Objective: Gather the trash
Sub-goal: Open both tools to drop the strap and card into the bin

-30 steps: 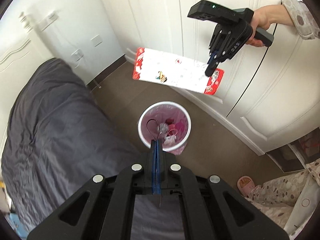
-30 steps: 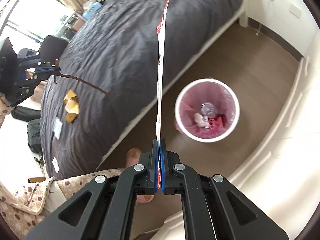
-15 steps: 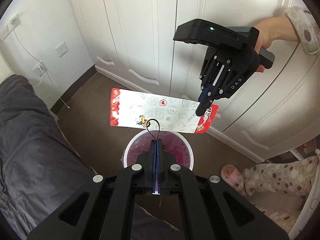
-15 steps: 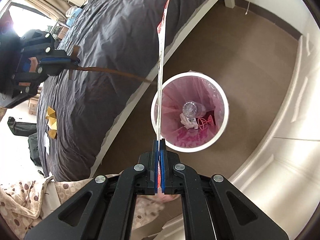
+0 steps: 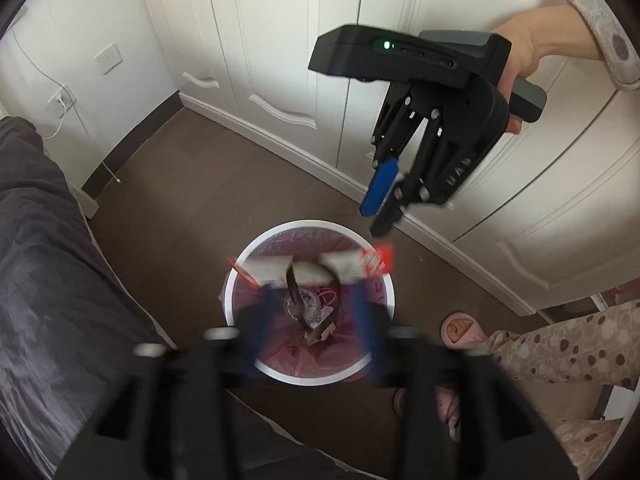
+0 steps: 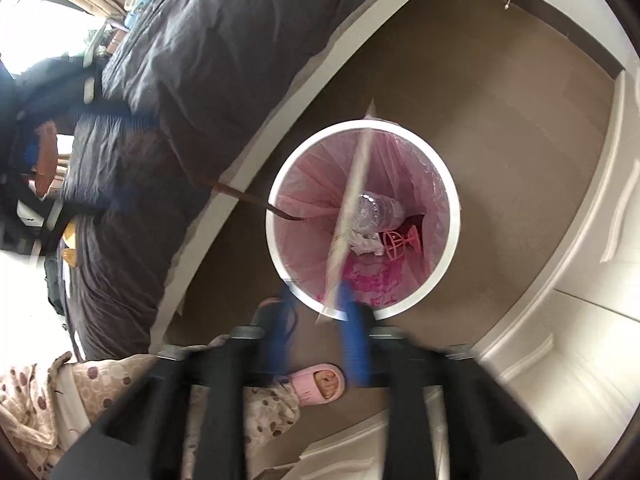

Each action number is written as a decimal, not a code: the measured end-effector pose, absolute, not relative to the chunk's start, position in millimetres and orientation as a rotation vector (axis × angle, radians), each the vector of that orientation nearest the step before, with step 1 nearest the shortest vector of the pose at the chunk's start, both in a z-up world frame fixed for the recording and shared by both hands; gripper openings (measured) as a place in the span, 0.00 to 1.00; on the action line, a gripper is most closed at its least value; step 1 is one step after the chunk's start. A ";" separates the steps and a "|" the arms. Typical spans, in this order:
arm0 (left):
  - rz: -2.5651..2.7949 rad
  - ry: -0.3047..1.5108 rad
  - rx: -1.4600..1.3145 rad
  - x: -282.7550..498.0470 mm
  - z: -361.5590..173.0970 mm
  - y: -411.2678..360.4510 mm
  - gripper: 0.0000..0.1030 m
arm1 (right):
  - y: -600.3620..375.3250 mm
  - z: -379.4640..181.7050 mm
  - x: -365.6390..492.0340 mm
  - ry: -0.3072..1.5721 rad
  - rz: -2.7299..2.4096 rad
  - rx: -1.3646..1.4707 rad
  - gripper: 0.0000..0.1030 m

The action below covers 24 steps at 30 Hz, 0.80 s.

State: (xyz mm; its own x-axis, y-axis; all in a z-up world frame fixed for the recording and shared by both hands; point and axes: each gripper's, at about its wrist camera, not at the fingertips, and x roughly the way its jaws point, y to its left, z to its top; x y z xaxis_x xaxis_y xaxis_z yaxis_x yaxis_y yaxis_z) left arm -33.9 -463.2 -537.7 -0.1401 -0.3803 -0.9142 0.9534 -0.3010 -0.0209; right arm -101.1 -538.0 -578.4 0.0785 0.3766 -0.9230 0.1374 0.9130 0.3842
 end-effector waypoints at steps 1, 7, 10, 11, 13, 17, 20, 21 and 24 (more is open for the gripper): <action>-1.650 0.788 1.034 -32.7 -534.6 -463.2 0.84 | -538.0 -579.3 -100.0 1.497 0.193 0.408 0.39; -1.651 0.705 1.055 -37.5 -526.1 -465.8 0.95 | -541.4 -573.1 -96.1 1.490 0.157 0.271 0.75; -1.629 0.658 1.128 -39.7 -527.5 -465.6 0.95 | -546.7 -565.2 -94.5 1.477 0.126 0.183 0.88; -1.625 0.650 1.139 -39.7 -526.9 -465.0 0.95 | -548.7 -562.8 -92.9 1.472 0.122 0.163 0.90; -1.620 0.655 1.144 -36.7 -524.3 -465.0 0.95 | -551.3 -556.2 -90.6 1.466 0.129 0.131 0.90; -1.602 0.671 1.141 -29.6 -515.6 -467.6 0.95 | -552.9 -544.3 -86.5 1.455 0.166 0.105 0.90; -1.586 0.669 1.145 -28.3 -507.9 -464.7 0.95 | -553.1 -532.4 -85.9 1.448 0.190 0.079 0.91; -1.576 0.669 1.145 -27.3 -503.0 -463.7 0.95 | -552.2 -528.9 -84.8 1.448 0.198 0.074 0.91; -1.558 0.674 1.134 -26.3 -491.9 -459.0 0.95 | -546.9 -516.0 -81.4 1.459 0.218 0.024 0.92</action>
